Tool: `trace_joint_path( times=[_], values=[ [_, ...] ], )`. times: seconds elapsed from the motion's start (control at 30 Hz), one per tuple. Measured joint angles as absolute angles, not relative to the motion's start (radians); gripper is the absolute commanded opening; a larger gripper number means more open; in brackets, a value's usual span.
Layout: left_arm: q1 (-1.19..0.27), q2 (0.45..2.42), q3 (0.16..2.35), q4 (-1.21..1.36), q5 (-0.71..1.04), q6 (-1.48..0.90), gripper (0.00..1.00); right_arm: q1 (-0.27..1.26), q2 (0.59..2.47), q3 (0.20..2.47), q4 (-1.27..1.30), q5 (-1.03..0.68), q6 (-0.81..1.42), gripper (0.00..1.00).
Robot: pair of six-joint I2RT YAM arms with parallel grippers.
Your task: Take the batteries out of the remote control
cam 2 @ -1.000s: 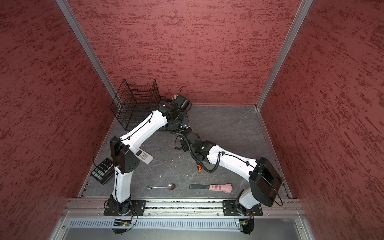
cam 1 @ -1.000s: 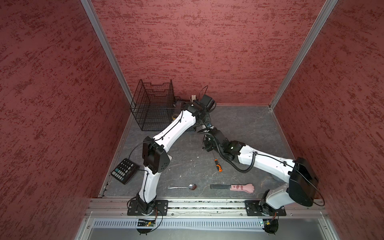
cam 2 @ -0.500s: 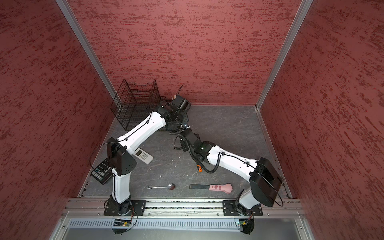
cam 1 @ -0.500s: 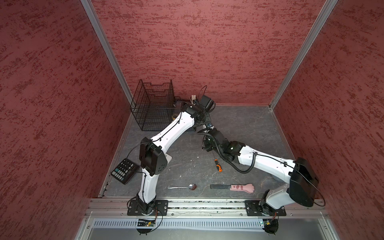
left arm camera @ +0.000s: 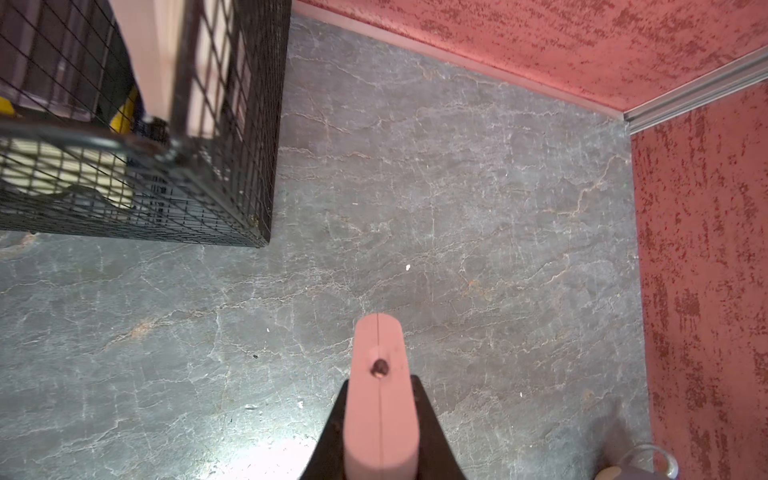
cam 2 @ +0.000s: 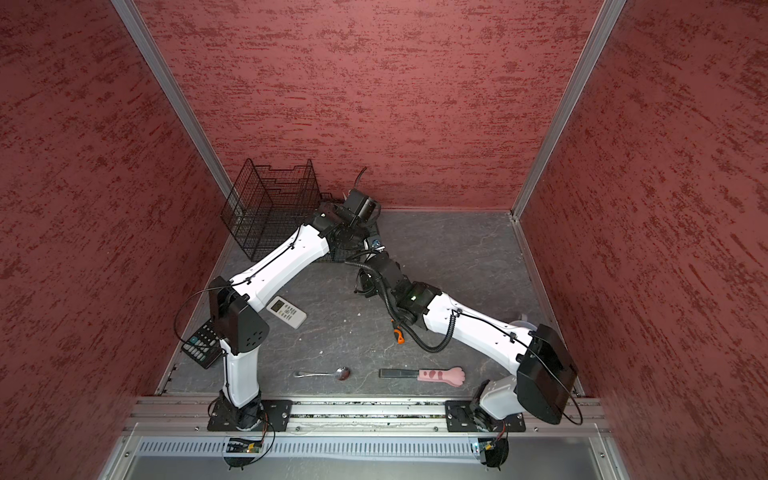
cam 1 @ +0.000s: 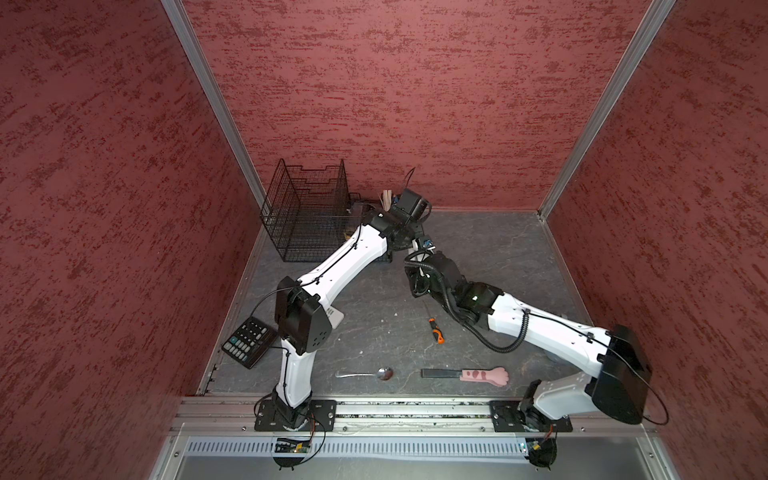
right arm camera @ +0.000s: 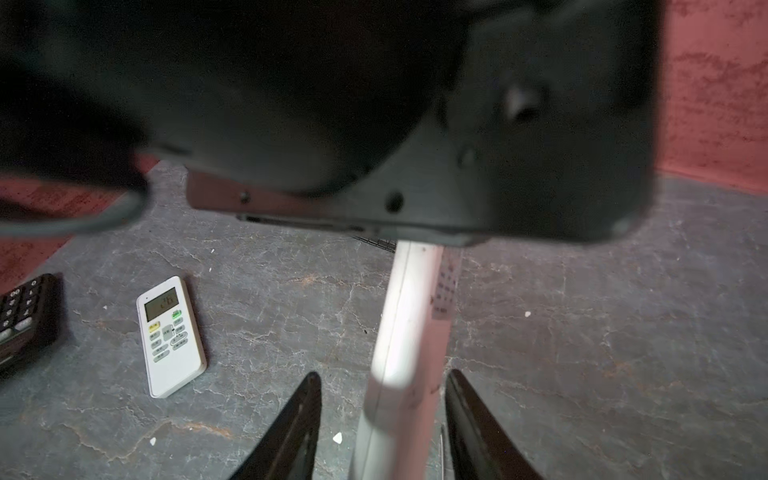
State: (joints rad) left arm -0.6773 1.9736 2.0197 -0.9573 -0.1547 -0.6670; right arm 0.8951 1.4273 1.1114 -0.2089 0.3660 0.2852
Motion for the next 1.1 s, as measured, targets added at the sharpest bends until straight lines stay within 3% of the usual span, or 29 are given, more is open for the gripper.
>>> trace_joint_path(
  times=[0.2,0.33,0.67,1.1],
  values=[
    [-0.674,1.956,1.947,-0.874,-0.123,-0.657,0.0,0.895,1.398,1.099,-0.205,0.364,0.295,0.64],
    [-0.662,1.869,1.776,-0.712,-0.064,-0.653,0.0,0.895,1.319,1.045,-0.206,0.337,0.321,0.67],
    [-0.59,1.608,1.23,-0.059,0.12,-0.738,0.0,0.853,1.182,0.998,-0.237,0.257,0.435,0.65],
    [-0.583,1.445,0.82,0.521,0.06,-0.888,0.0,0.71,1.164,0.92,-0.175,0.054,0.621,0.61]
  ],
)
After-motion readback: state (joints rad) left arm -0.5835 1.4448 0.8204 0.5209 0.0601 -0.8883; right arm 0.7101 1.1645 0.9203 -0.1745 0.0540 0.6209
